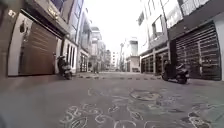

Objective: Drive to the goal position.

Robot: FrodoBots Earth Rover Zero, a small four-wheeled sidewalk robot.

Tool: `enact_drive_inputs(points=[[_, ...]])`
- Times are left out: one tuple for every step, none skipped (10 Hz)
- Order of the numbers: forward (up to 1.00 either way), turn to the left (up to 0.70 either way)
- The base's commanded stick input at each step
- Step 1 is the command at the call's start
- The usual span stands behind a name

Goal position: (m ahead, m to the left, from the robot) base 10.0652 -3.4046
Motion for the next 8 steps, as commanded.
enact_drive_inputs(points=[[1.0,0.06],[1.0,0.06],[1.0,0.06],[1.0,0.06],[1.0,0.06],[1.0,0.06],[1.0,0.06],[1.0,0.06]])
